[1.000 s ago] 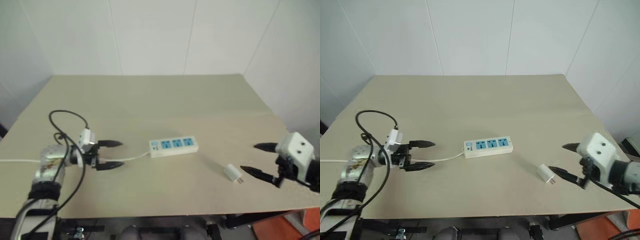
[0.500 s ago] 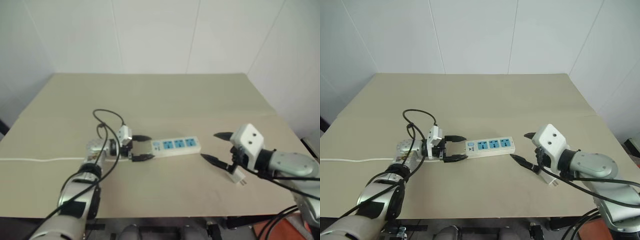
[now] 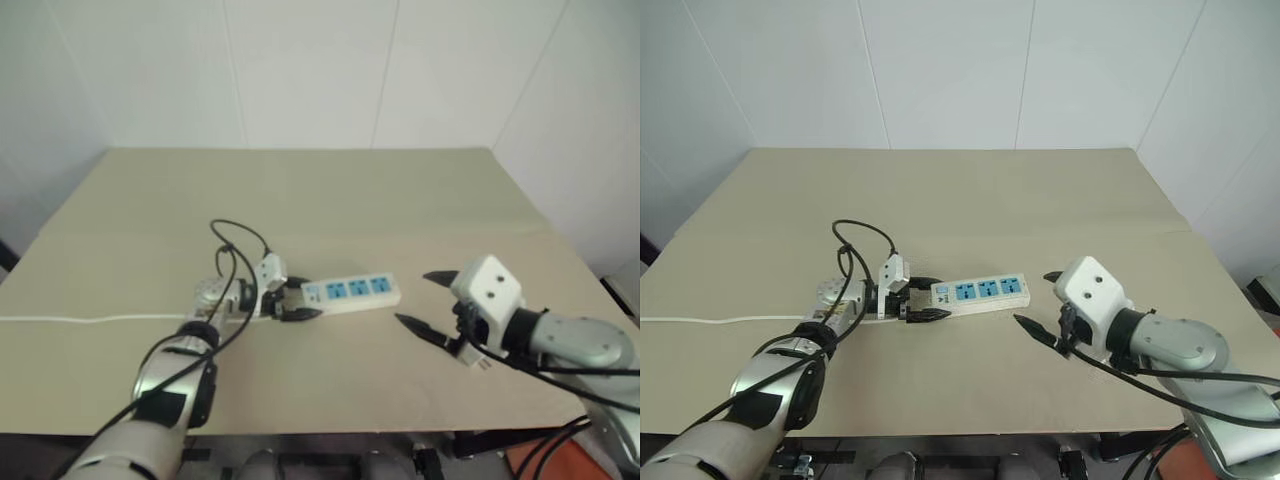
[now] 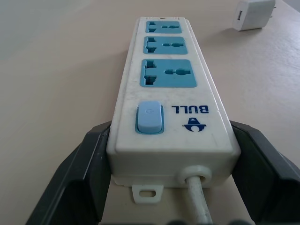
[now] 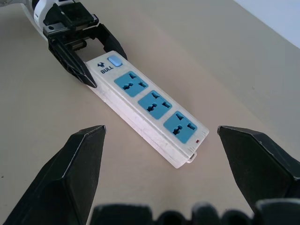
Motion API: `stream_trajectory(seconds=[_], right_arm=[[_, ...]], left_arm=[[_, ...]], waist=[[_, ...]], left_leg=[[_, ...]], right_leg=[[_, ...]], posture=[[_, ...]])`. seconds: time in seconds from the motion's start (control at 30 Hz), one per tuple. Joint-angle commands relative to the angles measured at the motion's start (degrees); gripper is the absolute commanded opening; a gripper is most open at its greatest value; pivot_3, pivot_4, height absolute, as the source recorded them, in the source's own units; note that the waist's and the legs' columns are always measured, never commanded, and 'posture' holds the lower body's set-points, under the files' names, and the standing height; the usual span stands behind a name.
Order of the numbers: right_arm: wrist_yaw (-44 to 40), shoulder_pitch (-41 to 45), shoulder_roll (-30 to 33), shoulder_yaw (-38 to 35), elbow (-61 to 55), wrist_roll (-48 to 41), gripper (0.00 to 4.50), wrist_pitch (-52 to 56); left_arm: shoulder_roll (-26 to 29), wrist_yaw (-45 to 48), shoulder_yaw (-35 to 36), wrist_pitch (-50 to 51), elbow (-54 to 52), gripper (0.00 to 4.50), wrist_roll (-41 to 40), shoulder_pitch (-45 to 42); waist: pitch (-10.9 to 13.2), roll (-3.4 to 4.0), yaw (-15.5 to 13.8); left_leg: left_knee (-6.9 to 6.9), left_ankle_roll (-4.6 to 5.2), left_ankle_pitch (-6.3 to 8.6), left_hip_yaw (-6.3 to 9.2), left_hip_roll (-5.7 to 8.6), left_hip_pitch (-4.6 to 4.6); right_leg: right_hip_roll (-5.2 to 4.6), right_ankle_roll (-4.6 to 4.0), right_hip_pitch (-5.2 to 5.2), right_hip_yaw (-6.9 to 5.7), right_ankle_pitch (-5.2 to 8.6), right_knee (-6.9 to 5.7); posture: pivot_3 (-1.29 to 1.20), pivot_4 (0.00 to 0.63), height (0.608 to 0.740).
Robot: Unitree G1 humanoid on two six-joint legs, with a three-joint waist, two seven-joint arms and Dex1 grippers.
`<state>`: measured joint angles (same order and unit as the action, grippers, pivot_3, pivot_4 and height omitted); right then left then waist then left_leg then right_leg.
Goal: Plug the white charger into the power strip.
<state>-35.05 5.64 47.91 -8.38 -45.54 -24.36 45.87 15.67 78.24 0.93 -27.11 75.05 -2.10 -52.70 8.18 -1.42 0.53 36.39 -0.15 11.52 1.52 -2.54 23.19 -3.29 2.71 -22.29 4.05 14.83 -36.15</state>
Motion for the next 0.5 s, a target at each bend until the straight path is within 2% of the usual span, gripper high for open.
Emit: stream_trajectory(seconds=[0.03,0.17,0.3,0.4,0.5], right_arm=[[0.8,0.6,-0.2,-1.4,-1.8,-0.7,4.5,0.4],[0.9,1.1,-0.2,-0.1,-1.1,-0.1,4.5,0.0],[0.7,1.4,-0.4,0.8,-0.2,0.1,4.5,-0.6],[0.3,1.6,-0.6,1.9,0.9,0.7,4.5,-1.4],[0.0,2.2,-0.8,2.8,1.9,0.9,4.5,-2.1]], left_arm=[[-1.0,-0.6,1.1,-0.5,-0.5,3.27,-0.3,-0.3],[-0.5,3.7,2.7,0.6,-2.2,3.27,-2.6,0.2],[1.6,12.4,3.4,2.0,-7.4,3.27,-5.5,2.4],[3.6,12.6,1.9,3.5,-14.9,3.27,-5.4,6.4],[4.8,11.2,-0.1,8.7,-26.8,3.27,-5.8,12.6]], waist=[[0.0,0.0,-0.2],[0.0,0.0,-0.2],[0.0,0.0,0.2],[0.0,0.0,0.4],[0.0,0.02,0.6]], left_leg=[[0.0,0.0,0.0,0.0,0.01,0.01],[0.01,0.0,0.0,0.0,0.02,0.02],[-0.01,0.0,0.0,0.0,0.01,0.03],[-0.02,0.0,0.0,0.0,-0.01,0.02],[-0.03,0.0,0.0,-0.01,-0.04,-0.03]], right_leg=[[-0.01,0.0,0.0,0.0,0.0,0.0],[-0.01,0.01,0.0,0.0,-0.01,0.01],[-0.01,0.01,-0.02,0.0,-0.01,0.02],[-0.01,0.0,-0.02,0.0,-0.01,0.01],[0.01,-0.01,-0.02,0.03,-0.01,-0.03]], posture=[[0.0,0.15,0.74],[0.0,0.15,0.74],[0.0,0.15,0.74],[0.0,0.15,0.74],[0.0,0.15,0.74]])
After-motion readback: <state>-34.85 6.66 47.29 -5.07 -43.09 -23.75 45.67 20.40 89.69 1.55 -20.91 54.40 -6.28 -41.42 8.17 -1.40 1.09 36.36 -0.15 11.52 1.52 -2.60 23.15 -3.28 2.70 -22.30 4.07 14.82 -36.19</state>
